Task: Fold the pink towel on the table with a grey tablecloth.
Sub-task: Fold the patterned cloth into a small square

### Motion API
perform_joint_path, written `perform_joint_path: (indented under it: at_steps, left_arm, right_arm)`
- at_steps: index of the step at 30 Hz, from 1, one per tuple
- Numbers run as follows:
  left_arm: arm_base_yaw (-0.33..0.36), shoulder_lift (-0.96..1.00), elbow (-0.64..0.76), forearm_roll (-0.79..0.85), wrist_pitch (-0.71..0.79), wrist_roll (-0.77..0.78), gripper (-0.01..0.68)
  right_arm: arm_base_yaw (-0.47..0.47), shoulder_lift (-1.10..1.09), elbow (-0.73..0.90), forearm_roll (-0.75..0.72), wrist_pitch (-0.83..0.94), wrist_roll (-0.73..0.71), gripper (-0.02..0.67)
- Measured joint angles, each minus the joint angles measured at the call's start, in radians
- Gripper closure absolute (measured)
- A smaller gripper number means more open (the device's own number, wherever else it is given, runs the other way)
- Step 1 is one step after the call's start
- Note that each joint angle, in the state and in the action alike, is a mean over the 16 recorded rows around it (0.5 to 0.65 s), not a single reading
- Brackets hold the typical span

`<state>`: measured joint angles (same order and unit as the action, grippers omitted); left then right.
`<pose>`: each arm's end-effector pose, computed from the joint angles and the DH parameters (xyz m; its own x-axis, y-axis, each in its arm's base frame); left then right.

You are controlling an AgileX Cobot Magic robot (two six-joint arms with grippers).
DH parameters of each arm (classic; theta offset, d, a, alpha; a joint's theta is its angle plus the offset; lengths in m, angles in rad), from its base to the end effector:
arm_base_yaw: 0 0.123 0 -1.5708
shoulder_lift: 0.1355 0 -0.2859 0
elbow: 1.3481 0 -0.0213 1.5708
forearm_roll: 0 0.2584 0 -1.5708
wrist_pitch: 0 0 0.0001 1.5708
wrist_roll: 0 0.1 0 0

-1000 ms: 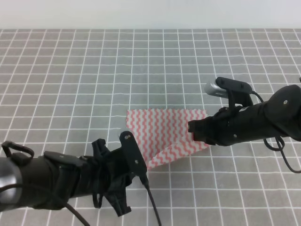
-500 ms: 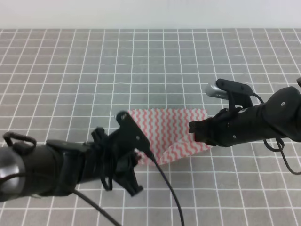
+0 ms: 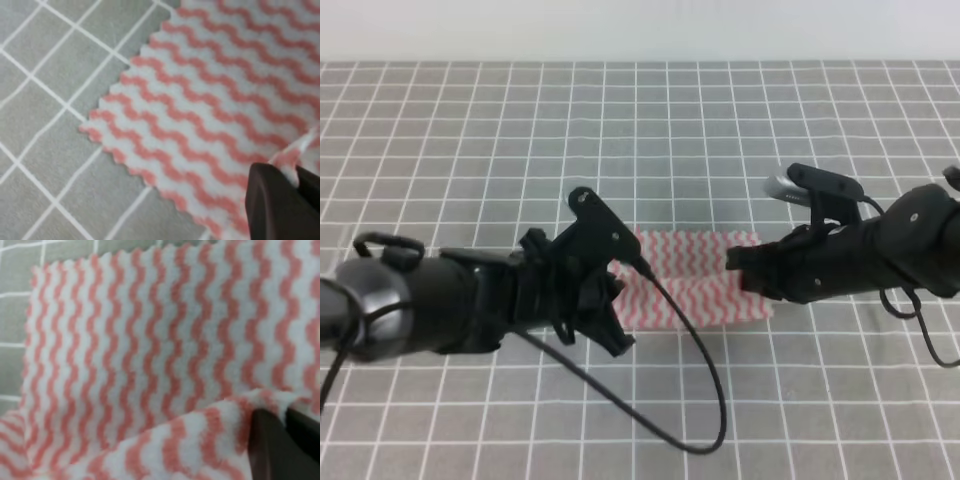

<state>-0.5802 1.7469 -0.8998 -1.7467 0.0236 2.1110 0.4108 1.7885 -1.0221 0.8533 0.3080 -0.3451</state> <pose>0.3018 -0.2007 0.1640 -0.3357 0.6459 -0.6857 0.7297 0.6387 0.2444 0.3346 0.1707 0.1701 -0.8709 0.1150 -0.4779 -0.1310 0.8828 0.4512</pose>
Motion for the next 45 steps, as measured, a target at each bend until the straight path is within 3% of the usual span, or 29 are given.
perform_joint_path:
  at_steps: [45]
  left_arm:
    - [0.030, 0.129, -0.160, -0.002, -0.034, 0.009, 0.674]
  right_arm:
    - [-0.061, 0.084, -0.092, 0.024, 0.040, 0.000, 0.664]
